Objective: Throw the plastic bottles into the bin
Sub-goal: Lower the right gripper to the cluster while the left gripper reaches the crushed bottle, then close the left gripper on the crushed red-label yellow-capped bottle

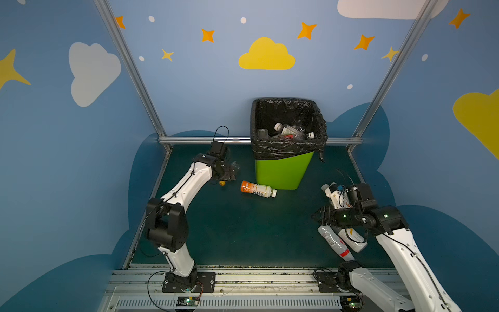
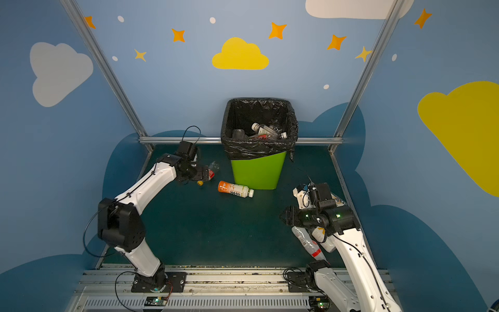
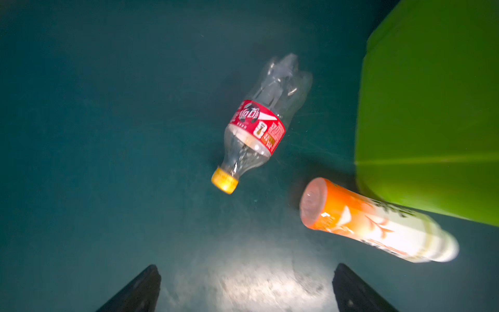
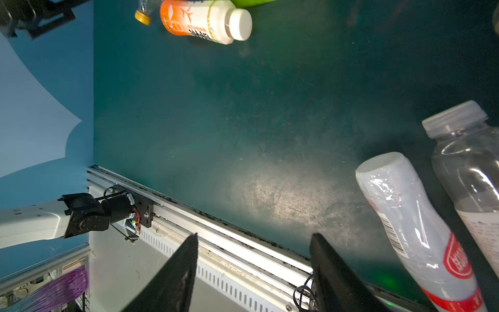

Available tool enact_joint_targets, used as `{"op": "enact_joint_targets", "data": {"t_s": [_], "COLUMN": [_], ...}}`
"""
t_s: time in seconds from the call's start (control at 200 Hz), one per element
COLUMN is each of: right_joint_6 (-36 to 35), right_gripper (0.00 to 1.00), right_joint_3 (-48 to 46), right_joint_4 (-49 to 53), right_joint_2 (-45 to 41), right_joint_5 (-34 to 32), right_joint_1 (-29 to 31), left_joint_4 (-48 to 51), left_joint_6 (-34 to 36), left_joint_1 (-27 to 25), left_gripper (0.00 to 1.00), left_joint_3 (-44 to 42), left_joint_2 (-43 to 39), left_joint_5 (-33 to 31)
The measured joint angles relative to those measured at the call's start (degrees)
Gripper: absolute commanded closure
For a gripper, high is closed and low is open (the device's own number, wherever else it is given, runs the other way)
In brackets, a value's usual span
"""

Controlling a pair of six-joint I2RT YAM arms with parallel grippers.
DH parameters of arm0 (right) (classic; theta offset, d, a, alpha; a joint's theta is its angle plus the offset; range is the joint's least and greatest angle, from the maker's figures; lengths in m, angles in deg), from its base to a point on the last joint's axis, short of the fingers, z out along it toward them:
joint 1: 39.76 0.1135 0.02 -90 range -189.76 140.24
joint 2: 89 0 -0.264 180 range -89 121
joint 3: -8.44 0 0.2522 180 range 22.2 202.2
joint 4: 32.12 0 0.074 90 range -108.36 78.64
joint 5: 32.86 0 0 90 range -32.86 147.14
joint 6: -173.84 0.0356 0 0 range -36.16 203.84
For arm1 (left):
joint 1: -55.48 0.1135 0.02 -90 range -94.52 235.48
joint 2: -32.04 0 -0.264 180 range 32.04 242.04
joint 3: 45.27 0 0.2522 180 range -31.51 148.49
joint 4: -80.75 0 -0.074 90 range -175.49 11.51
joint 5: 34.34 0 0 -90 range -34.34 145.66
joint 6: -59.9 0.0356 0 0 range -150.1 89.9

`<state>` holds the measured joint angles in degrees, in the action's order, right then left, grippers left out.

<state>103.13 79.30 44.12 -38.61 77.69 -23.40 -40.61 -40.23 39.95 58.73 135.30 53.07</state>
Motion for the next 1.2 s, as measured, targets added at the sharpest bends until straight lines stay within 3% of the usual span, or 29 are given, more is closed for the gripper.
{"op": "enact_joint_targets", "data": {"t_s": [0.21, 0.411, 0.961, 1.036, 1.126, 1.202], "right_joint_6": [4.26, 6.01, 6.43, 6.45, 6.56, 6.91], "right_gripper": [0.37, 0.37, 0.37, 0.37, 0.37, 0.37], "right_joint_3": [-3.28, -1.14, 3.52, 3.72, 3.74, 3.74], "right_joint_4": [-4.87, -7.61, -9.07, -9.16, -9.14, -9.14], "right_joint_2": [1.88, 7.82, 14.12, 14.23, 14.23, 14.23], "right_joint_5": [-2.47, -4.52, -5.31, -5.31, -5.31, -5.35], "right_joint_1": [0.72, 1.75, 2.14, 2.16, 2.16, 2.16], "left_joint_4": [0.98, 3.96, 8.13, 8.90, 10.19, 10.91], "left_joint_6": [7.85, 10.84, 11.80, 11.82, 11.72, 11.82], "left_joint_1": [1.73, 4.11, 3.78, 3.80, 3.80, 3.85], "left_gripper": [0.01, 0.01, 0.03, 0.07, 0.26, 0.26], "left_joint_3": [14.86, 26.80, 34.21, 36.11, 37.73, 38.58], "left_joint_2": [17.03, 27.08, 32.74, 34.56, 36.50, 37.62], "left_joint_5": [0.57, 2.03, 7.89, 8.24, 8.55, 8.61]}}
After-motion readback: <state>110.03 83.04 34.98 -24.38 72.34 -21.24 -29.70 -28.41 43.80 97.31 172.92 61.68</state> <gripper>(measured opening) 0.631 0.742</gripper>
